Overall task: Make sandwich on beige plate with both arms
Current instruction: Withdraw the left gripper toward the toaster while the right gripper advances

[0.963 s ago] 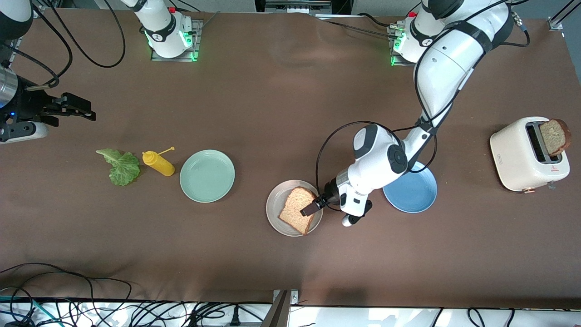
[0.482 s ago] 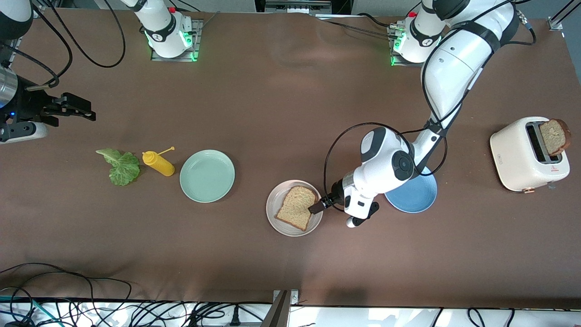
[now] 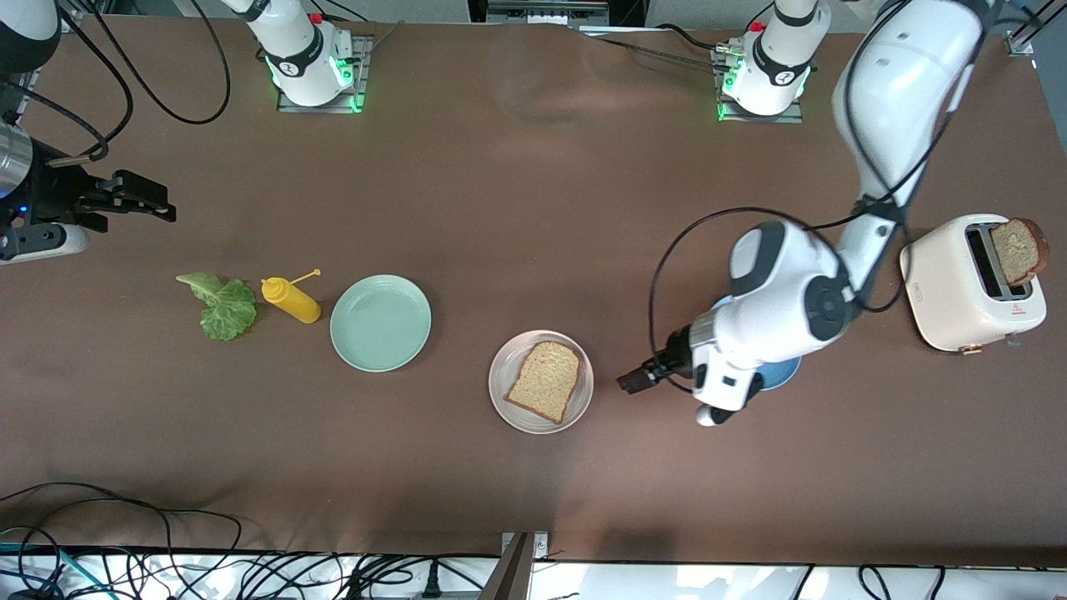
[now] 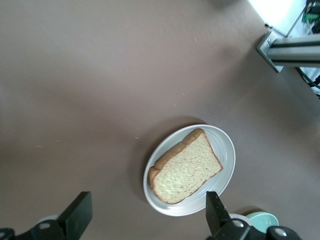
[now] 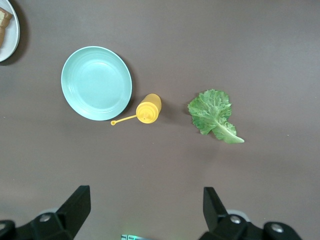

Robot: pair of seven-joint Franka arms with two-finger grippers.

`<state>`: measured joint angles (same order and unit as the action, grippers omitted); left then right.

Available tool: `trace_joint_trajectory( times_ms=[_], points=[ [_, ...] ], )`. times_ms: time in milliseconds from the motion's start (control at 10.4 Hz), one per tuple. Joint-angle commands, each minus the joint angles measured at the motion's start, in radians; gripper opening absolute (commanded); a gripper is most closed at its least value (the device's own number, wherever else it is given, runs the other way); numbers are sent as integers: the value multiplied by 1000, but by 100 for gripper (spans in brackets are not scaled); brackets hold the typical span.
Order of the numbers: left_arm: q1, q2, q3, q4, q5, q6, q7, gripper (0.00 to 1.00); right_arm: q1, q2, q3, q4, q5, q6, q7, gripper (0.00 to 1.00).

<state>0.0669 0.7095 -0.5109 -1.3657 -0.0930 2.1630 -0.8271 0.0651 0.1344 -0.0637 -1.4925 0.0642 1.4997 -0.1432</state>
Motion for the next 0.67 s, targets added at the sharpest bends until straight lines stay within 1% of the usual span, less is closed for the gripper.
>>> trace_joint_trajectory(
  times_ms=[0, 96, 385, 482, 578],
  points=[
    [101, -140, -3, -27, 26, -148, 95, 100, -21, 8, 2, 3, -9, 4, -9, 100],
    [140, -184, 2, -27, 26, -229, 133, 100, -27, 14, 2, 6, -9, 5, -28, 100],
    [291, -277, 3, -26, 27, -380, 343, 100, -64, 50, 2, 12, -10, 17, -114, 100],
    [353, -310, 3, -26, 48, -435, 412, 100, -67, 57, 2, 14, -33, 27, -133, 100],
    [408, -344, -1, -23, 109, -472, 472, 100, -68, 66, 2, 14, -53, 36, -134, 100]
  ],
)
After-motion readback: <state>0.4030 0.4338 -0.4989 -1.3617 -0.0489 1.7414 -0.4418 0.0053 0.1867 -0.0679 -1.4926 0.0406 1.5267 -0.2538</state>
